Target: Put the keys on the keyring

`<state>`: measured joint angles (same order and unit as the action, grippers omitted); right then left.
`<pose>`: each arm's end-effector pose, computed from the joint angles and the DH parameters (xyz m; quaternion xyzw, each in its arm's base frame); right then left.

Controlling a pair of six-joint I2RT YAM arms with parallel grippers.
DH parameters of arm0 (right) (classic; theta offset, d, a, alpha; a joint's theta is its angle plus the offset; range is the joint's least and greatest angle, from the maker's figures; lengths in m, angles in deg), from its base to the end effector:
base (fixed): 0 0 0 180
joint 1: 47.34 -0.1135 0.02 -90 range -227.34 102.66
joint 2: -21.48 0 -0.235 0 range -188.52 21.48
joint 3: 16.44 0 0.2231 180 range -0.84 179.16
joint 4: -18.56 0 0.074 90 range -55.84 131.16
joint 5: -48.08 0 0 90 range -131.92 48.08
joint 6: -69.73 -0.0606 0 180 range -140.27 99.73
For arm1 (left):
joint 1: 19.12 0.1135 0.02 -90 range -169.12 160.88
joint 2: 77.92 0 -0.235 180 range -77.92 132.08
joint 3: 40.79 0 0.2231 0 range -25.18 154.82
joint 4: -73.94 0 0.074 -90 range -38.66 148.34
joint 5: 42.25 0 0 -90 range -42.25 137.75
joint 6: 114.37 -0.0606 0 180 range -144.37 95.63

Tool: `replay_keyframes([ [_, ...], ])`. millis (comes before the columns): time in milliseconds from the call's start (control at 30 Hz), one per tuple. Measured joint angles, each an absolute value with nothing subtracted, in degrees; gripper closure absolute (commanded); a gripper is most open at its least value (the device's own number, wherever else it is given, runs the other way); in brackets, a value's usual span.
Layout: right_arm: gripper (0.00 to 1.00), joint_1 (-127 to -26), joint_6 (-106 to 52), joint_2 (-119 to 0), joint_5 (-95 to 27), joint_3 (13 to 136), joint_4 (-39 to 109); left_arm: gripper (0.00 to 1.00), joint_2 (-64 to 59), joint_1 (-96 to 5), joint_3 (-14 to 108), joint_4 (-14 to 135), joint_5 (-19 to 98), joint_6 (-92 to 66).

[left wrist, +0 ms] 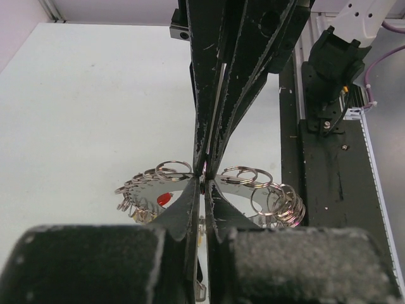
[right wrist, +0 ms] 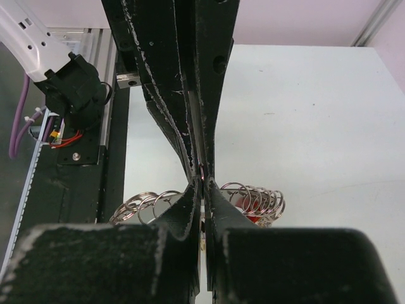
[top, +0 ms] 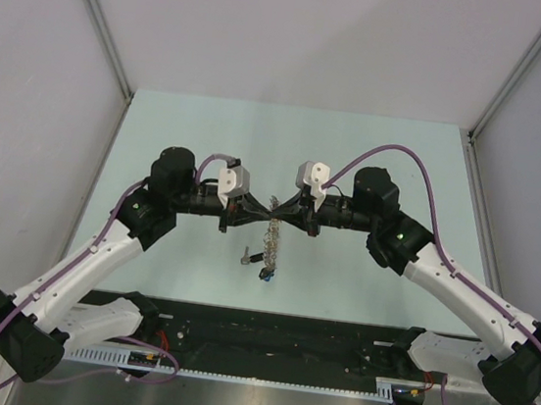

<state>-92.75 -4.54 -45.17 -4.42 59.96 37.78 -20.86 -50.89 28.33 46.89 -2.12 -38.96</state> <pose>0.1613 0.2161 0.3470 -0.5464 0.5165 0.3938 0.5288 0.1623 -0.1550 0.3281 0.5191 0.5602 -0.4132 0.4959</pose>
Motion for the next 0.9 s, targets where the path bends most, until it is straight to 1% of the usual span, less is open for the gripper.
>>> replay_keyframes([
  [33, 1.0, -92.75, -4.52, -45.24, -4.44, 59.96, 37.78, 1.0, -20.86, -50.89, 28.33, 46.81, -1.95, -38.96],
  [133, 0.99, -92.75, -4.15, -45.41, -4.58, 59.96, 37.78, 1.0, -20.95, -51.0, 28.33, 46.46, -1.4, -38.94],
  [200, 0.91, -92.75, -4.15, -45.43, -4.93, 59.96, 37.78, 1.0, -21.06, -51.16, 28.33, 46.44, -0.63, -38.92],
  [233, 0.87, -92.75, -4.19, -45.43, -5.08, 59.96, 37.76, 0.99, -21.12, -51.24, 28.33, 46.41, -0.31, -38.94],
  [267, 0.76, -92.75, -4.37, -45.41, -5.28, 59.96, 37.73, 1.0, -21.21, -51.33, 28.33, 46.37, 0.11, -38.98],
  [333, 0.65, -92.75, -5.46, -45.41, -5.95, 59.96, 37.54, 1.0, -21.34, -51.48, 28.33, 46.15, 1.42, -39.44],
  [367, 0.55, -92.64, -6.03, -45.3, -6.37, 59.96, 37.3, 1.0, -21.34, -51.57, 28.33, 45.8, 2.25, -39.71],
  [400, 0.51, -92.42, -6.71, -45.11, -7.02, 59.96, 37.1, 1.0, -21.34, -51.61, 28.33, 45.39, 3.04, -39.9],
  [433, 0.45, -92.31, -7.43, -44.76, -8.14, 59.96, 36.92, 0.99, -21.34, -51.61, 28.29, 44.91, 4.02, -40.16],
  [533, 0.43, -91.35, -10.31, -43.58, -11.22, 59.96, 36.47, 1.0, -21.45, -51.61, 28.14, 44.03, 5.99, -40.91],
  [700, 0.4, -89.65, -15.93, -41.7, -20.27, 59.96, 37.06, 1.0, -22.56, -51.61, 27.26, 43.64, 9.51, -41.15],
  [900, 0.39, -89.06, -22.07, -41.46, -31.22, 59.85, 40.92, 1.0, -23.72, -51.46, 26.13, 43.59, 14.8, -40.82],
])
